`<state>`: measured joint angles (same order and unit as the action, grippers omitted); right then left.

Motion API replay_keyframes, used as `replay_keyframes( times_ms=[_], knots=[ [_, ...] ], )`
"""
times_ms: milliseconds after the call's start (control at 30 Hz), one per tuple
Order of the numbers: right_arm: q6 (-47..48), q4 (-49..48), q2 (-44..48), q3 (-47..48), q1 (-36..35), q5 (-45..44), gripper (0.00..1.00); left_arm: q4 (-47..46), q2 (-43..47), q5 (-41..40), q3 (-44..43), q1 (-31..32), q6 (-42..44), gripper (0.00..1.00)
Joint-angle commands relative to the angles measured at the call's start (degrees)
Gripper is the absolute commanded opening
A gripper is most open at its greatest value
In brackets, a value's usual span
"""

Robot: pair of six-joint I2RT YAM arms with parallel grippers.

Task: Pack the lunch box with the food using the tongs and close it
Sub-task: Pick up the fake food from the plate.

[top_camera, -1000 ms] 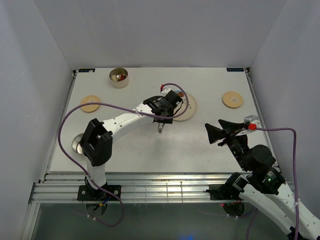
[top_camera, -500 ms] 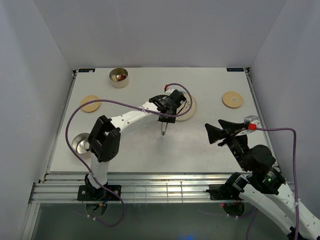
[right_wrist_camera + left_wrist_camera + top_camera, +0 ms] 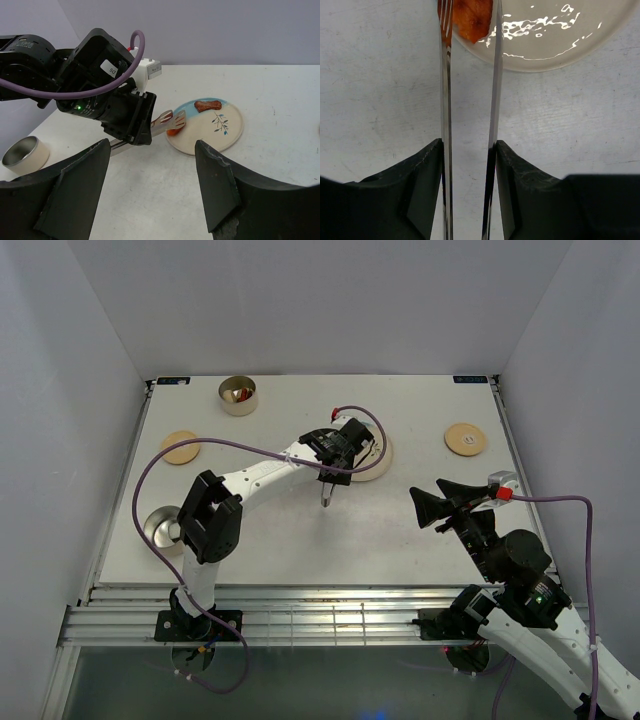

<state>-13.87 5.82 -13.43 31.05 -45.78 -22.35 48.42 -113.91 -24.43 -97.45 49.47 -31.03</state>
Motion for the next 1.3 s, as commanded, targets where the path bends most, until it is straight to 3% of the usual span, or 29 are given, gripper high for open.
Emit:
replay_keyframes(
  times_ms=[0, 1267],
  knots=[
    [0.8, -2.3, 0.5, 0.3, -0.2, -0.4, 0.74, 0.8, 1.7, -1.4, -1.9, 0.0, 1.6, 0.55],
    [0.8, -2.1, 1.4, 0.4, -0.2, -1.1, 0.74, 4.2, -4.4, -0.8, -7.8, 0.1, 5.3, 0.53]
  ],
)
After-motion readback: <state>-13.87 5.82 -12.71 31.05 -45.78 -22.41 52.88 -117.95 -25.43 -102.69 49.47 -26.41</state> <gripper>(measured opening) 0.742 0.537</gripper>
